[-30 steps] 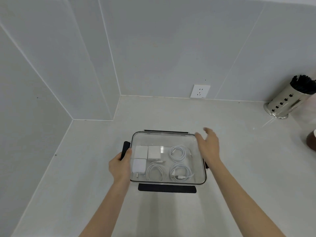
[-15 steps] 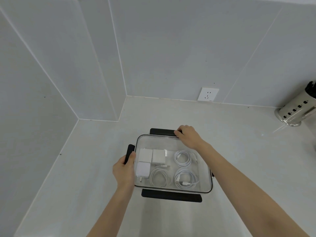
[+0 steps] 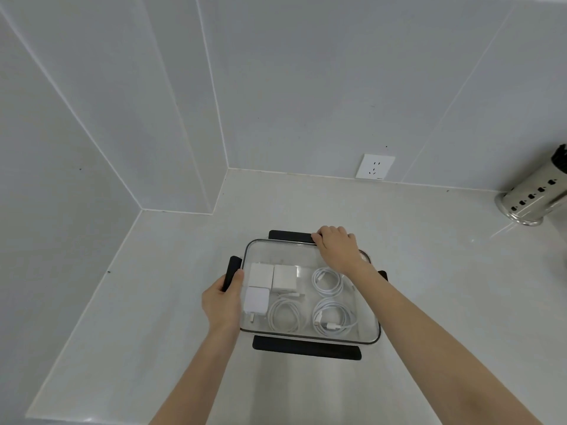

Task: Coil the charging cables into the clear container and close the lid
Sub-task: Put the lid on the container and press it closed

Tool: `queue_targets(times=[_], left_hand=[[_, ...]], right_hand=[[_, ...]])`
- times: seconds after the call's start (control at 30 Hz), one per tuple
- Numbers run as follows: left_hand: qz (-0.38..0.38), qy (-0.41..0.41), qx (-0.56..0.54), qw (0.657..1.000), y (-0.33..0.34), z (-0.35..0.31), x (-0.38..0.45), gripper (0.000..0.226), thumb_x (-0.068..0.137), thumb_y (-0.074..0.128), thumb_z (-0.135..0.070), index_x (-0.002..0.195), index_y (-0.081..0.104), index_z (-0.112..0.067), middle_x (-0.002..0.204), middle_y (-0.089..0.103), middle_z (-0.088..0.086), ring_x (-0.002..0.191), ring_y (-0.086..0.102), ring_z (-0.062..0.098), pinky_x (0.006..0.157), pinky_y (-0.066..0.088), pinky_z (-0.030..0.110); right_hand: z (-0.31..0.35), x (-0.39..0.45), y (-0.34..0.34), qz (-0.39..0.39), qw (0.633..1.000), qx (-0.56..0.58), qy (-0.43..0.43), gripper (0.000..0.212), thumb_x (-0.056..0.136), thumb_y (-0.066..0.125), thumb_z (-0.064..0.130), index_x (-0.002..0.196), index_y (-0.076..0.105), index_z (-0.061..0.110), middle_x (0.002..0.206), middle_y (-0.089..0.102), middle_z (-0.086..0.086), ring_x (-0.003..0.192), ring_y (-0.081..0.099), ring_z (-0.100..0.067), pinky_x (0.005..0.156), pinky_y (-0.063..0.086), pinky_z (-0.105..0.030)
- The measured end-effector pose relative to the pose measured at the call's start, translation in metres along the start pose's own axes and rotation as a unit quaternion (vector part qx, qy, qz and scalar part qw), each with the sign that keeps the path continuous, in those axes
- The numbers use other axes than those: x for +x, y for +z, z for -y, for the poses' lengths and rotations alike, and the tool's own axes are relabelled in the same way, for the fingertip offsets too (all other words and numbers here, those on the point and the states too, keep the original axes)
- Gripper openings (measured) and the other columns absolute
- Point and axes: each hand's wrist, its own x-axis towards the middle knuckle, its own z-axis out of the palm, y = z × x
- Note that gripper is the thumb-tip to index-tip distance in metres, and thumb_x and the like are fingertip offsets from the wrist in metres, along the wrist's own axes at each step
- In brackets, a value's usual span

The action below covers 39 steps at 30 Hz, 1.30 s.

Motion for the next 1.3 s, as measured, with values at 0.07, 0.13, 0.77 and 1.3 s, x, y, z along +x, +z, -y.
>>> queue_targets(times=[0.07,0.13,0.77,1.3], left_hand=[[-0.001,-0.004,0.002,1.000,0.000,0.000,0.001,0.032,0.083,0.064,-0.019,0.058,0.047,-0.009,0.057,0.032,0.003,0.058,0.029,0.020,0.055,0.026,0.029],[-0.003,-0.007,-0.003,1.000,0.000,-0.002,0.001,0.016,0.083,0.064,-0.019,0.072,0.061,-0.009,0.064,0.049,0.003,0.061,0.043,0.020,0.061,0.039,0.029],[-0.005,0.086,0.085,0.993,0.003,-0.008,-0.012,0.016,0.085,0.061,-0.016,0.097,0.068,-0.007,0.081,0.058,-0.002,0.083,0.051,0.017,0.071,0.039,0.022],[0.009,0.140,0.187,0.972,0.001,-0.007,-0.011,0.028,0.092,0.048,-0.015,0.065,0.049,-0.019,0.072,0.053,0.011,0.070,0.044,0.023,0.061,0.033,0.027]], right_hand=[[0.001,-0.002,-0.001,0.004,1.000,-0.013,-0.005,0.035,0.100,0.024,0.026,0.118,0.050,0.010,0.117,0.056,-0.009,0.109,0.045,-0.030,0.091,0.034,-0.039],[-0.001,-0.002,-0.005,0.011,1.000,0.004,-0.006,0.035,0.099,0.025,0.025,0.119,0.051,0.012,0.118,0.056,-0.009,0.110,0.045,-0.029,0.093,0.034,-0.039],[-0.039,-0.136,0.009,-0.096,0.934,0.313,0.146,0.041,0.098,0.039,0.023,0.136,0.037,0.011,0.128,0.056,-0.010,0.112,0.053,-0.026,0.083,0.036,-0.025],[-0.043,-0.136,0.012,-0.095,0.912,0.364,0.162,0.042,0.099,0.036,0.020,0.140,0.035,0.011,0.133,0.055,-0.008,0.120,0.050,-0.025,0.083,0.032,-0.018]])
